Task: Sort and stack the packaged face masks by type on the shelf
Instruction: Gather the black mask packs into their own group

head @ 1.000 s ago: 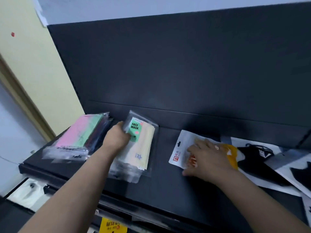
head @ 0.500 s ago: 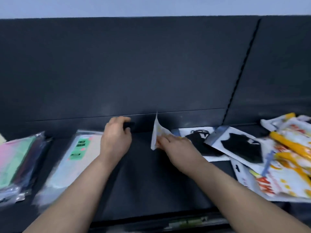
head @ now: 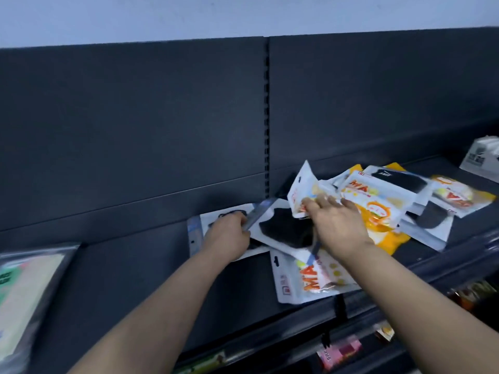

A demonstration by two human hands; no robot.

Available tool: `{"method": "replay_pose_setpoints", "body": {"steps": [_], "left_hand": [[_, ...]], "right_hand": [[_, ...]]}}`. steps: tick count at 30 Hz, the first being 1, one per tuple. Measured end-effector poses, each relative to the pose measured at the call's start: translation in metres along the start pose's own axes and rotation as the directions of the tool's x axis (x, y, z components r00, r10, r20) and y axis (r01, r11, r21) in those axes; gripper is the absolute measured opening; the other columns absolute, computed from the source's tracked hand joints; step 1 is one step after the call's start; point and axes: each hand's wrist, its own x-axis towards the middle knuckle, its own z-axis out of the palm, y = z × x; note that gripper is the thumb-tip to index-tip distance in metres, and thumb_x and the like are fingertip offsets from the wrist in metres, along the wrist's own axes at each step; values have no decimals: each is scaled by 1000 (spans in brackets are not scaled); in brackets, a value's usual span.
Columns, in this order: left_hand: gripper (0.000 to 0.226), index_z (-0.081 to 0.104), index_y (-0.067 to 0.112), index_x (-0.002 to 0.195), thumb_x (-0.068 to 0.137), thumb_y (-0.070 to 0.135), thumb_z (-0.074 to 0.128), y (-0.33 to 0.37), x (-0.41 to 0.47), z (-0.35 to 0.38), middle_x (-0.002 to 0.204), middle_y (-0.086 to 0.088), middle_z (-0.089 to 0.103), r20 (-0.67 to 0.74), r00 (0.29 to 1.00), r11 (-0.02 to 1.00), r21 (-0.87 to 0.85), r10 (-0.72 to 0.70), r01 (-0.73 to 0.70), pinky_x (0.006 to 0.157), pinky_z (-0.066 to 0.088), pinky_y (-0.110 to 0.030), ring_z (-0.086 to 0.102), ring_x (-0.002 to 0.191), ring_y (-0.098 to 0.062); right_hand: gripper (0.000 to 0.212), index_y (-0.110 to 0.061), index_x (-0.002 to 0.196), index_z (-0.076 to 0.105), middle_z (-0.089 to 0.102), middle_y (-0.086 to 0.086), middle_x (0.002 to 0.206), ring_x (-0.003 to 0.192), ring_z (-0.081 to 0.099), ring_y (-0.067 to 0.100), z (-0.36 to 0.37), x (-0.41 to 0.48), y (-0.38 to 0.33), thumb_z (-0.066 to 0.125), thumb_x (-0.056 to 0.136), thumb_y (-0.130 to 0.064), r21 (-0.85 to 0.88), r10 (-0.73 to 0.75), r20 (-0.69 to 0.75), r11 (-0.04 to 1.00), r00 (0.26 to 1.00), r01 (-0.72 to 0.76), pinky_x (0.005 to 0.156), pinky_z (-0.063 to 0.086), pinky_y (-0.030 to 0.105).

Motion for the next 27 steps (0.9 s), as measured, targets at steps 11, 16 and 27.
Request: {"method": "replay_pose_setpoints", "body": {"steps": [11,16,27], "left_hand": [[33,54,8,118,85,14,53,42,20,43,114,-12,62,-50,960,958,-94,-275,270,86,48,-34,59,107,-31],[34,50,9,117,84,18,55,29,7,39,115,-11,62,-104,847,849,-159,-521,503,75,44,-32,59,107,-33],[57,52,5,113,58,14,61,61,19,52,97,-17,68,28,718,413,-803,-695,430,56,60,-49,69,80,-35]], "right_hand": [[73,-12,150,7,8,17,157,145,7,37,27,30,80,49,90,-20,-15,97,228,995,969,-96,114,18,56],[55,-23,136,44,47,1,137,121,50,24,20,34,23,50,83,-6,410,-335,-94,845,937,343,94,44,36],[44,-25,140,42,44,-3,145,131,43,15,46,24,41,48,97,-29,655,-457,129,706,880,270,104,35,29]]}}
